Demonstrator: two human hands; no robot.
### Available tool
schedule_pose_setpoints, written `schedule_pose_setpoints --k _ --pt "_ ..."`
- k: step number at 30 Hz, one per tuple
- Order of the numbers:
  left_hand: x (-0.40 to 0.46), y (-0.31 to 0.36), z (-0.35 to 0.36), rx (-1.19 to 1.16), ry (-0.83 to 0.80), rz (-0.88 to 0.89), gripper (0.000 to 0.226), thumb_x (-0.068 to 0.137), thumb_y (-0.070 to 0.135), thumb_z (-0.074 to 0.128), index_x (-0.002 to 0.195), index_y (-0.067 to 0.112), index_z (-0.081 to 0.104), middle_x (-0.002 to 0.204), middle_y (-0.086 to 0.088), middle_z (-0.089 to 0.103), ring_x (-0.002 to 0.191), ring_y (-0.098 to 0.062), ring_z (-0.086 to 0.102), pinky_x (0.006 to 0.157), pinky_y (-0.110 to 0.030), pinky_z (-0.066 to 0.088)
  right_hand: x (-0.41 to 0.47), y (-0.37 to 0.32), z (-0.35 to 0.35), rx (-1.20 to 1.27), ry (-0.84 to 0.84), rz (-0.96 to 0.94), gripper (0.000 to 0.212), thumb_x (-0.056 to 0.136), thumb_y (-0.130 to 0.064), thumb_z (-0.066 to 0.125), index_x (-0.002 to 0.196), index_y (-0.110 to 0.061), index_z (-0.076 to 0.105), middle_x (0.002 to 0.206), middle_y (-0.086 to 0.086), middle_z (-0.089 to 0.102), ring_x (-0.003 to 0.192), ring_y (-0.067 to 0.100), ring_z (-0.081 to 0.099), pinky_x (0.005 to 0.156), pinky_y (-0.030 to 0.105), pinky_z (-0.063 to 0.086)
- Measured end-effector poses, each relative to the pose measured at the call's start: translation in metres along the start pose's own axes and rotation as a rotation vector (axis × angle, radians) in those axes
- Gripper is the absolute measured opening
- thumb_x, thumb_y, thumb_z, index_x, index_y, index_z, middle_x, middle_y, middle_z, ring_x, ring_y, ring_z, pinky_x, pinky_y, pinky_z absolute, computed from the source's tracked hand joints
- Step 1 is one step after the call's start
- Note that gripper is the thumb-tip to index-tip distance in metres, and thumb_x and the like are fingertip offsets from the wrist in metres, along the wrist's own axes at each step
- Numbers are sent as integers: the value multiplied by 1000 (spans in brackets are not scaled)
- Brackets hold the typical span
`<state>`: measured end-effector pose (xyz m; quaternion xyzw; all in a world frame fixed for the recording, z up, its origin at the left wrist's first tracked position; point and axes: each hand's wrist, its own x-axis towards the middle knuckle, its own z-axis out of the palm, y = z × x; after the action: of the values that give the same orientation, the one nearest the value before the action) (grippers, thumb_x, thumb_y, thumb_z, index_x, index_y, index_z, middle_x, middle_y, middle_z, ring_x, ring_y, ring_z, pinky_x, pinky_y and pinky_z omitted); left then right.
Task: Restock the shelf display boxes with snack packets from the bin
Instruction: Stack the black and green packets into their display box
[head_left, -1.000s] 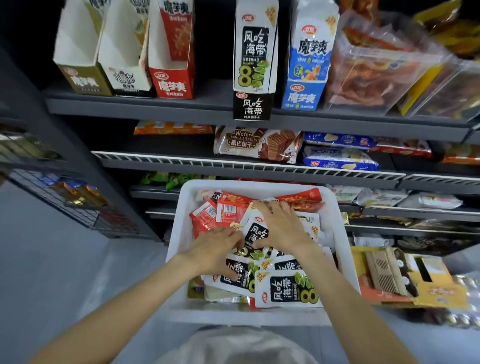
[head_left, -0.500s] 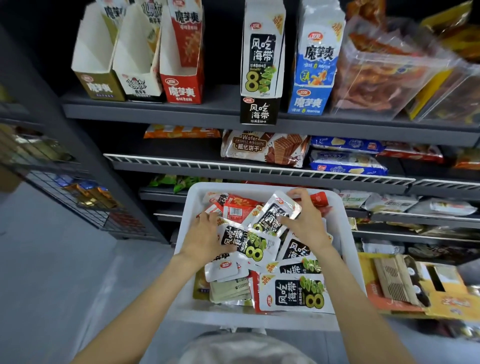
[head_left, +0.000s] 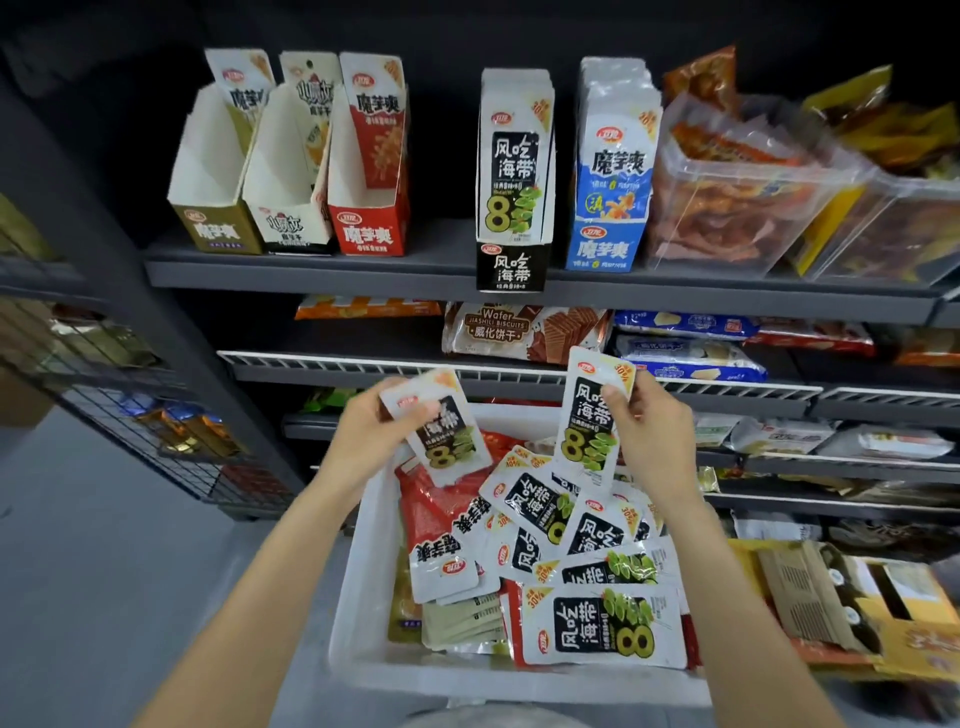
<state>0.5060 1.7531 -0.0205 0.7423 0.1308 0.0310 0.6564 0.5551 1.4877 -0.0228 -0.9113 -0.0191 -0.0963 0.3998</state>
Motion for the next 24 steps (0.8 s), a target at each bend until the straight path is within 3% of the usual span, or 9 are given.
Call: schedule_pose_setpoints --k 3,7,10,14,18,21,24 --pt "14 24 2 4 191 159 13 85 13 68 90 24 63 88 9 69 83 -9 66 66 -20 54 10 -11 -13 10 30 -42 29 94 -35 51 99 -8 58 77 8 68 69 27 63 64 45 52" --pt "32 69 4 30 254 339 16 81 17 73 95 22 66 93 7 71 87 -11 69 71 -30 56 27 -41 -39 99 84 -115 24 92 -32 58 94 -9 63 82 11 70 75 29 64 69 45 52" --pt "47 114 7 -9 278 464 15 83 19 72 97 19 68 93 7 71 85 -8 69 68 -25 54 45 -63 -60 287 118 -157 10 91 -29 60 93 -20 65 85 10 71 80 34 64 71 47 50" --pt "74 171 13 -27 306 593 13 86 26 68 98 22 65 96 6 71 90 -9 68 74 -29 56 71 -89 -82 557 143 -131 8 94 -23 57 94 -28 64 89 -1 71 72 15 65 58 35 50" --pt "109 203 23 66 313 656 4 89 28 64 92 27 61 87 17 67 84 0 66 75 -29 57 93 -110 -93 750 153 -88 22 97 -20 51 118 -19 57 107 6 69 87 19 68 54 22 55" --pt "131 209 33 97 299 692 15 90 25 62 103 17 64 88 18 66 84 2 65 71 -21 54 105 -126 -97 896 170 -114 21 98 -16 49 117 -23 54 108 1 67 95 17 68 64 24 57" --pt "149 206 44 63 264 661 12 90 24 62 102 20 61 94 13 66 91 -4 65 77 -25 55 117 -138 -96 927 189 -140 18 98 -15 49 114 -20 54 112 6 66 101 17 66 71 24 58"
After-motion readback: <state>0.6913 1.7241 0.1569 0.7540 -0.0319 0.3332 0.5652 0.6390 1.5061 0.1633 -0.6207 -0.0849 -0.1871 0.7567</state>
